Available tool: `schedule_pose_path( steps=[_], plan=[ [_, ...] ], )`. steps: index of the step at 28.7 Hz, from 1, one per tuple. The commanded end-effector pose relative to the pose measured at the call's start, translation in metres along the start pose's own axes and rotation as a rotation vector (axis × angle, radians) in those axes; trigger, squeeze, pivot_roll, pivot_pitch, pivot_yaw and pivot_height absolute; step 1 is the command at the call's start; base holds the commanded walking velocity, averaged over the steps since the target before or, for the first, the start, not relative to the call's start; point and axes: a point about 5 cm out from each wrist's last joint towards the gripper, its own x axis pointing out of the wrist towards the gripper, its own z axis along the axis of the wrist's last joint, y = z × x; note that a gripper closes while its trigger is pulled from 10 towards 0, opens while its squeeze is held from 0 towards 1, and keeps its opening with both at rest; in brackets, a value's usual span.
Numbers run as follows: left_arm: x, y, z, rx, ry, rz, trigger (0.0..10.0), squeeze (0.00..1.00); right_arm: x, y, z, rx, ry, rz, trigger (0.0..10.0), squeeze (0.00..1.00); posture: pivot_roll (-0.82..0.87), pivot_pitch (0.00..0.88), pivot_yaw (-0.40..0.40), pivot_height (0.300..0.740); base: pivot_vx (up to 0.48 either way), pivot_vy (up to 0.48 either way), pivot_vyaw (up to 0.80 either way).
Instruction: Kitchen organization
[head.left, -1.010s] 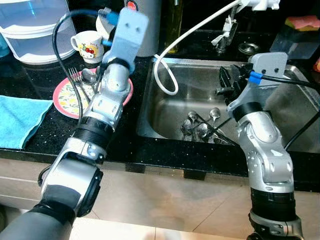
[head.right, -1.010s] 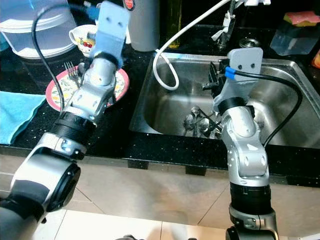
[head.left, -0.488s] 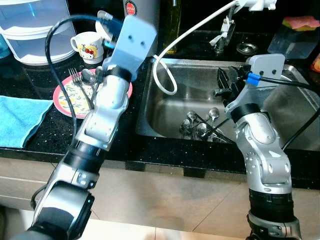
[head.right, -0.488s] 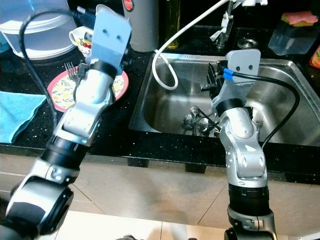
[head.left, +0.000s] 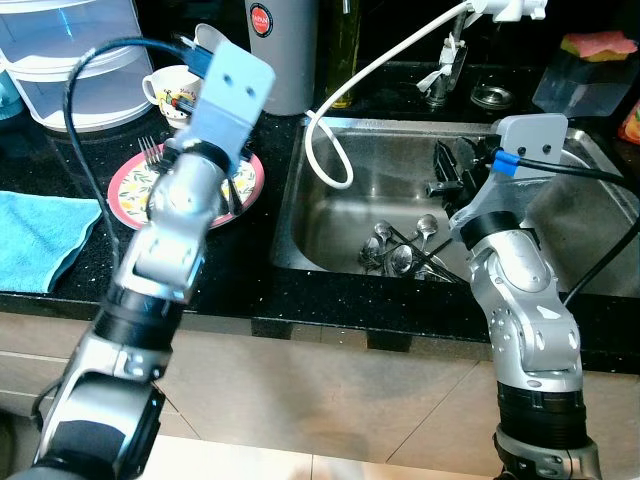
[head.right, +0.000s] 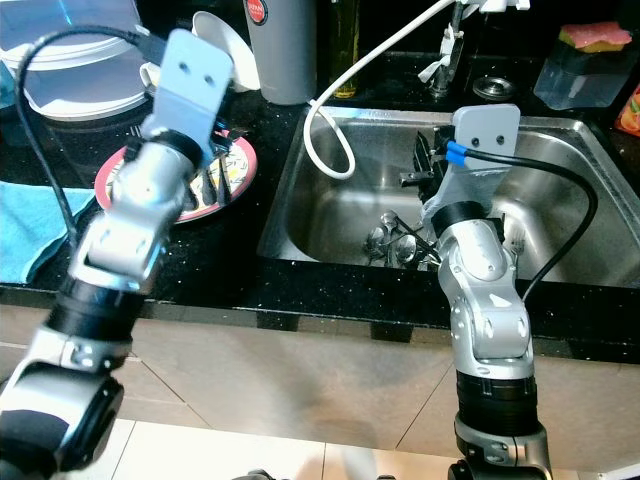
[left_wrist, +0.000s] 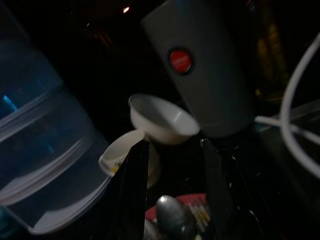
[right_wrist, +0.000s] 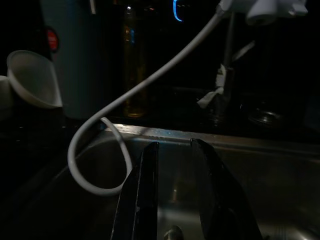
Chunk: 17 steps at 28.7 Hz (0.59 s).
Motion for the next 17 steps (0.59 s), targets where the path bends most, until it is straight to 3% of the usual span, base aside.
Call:
schedule_pose_path(
  steps=[1,4,6,7,10,11,13,17],
  plan=[
    [0.004,0.011,-0.018,0.009,0.128,0.038,10.0,0.00,-0.002,0.001,0.000,-0.003,-0.005,0.003,10.0,0.00,0.04,0.131,0.056,0.740,0.000,0.000,0.00],
    [0.008,0.016,-0.032,-0.006,0.244,0.057,10.0,0.00,-0.002,0.001,0.000,-0.005,-0.004,0.002,10.0,0.00,0.04,0.130,0.058,0.740,0.000,0.000,0.00],
    [0.010,0.020,-0.041,-0.068,0.347,0.071,10.0,0.00,-0.002,-0.001,-0.001,-0.007,-0.004,-0.001,10.0,0.00,0.04,0.126,0.060,0.740,0.000,0.000,0.00],
    [0.010,0.020,-0.041,-0.068,0.347,0.071,10.0,0.00,-0.002,-0.001,-0.001,-0.007,-0.004,-0.001,10.0,0.00,0.04,0.126,0.060,0.740,0.000,0.000,0.00],
    [0.012,0.023,-0.054,-0.237,0.501,0.092,10.0,0.00,-0.002,0.001,-0.002,-0.003,-0.005,0.001,10.0,0.00,0.06,0.111,0.067,0.740,0.000,0.000,0.00],
    [0.012,0.023,-0.054,-0.237,0.501,0.092,10.0,0.00,-0.002,0.001,-0.002,-0.003,-0.005,0.001,10.0,0.00,0.06,0.111,0.067,0.740,0.000,0.000,0.00],
    [0.013,0.024,-0.057,-0.319,0.561,0.113,10.0,0.00,-0.001,0.003,-0.003,0.000,-0.007,0.003,10.0,0.00,0.06,0.105,0.070,0.740,0.000,0.000,0.00],
    [0.009,0.041,-0.064,-0.370,0.621,0.294,10.0,0.00,0.000,0.005,-0.002,0.005,-0.016,0.007,10.0,0.00,0.06,0.091,0.078,0.740,0.000,0.000,0.00]
  ],
)
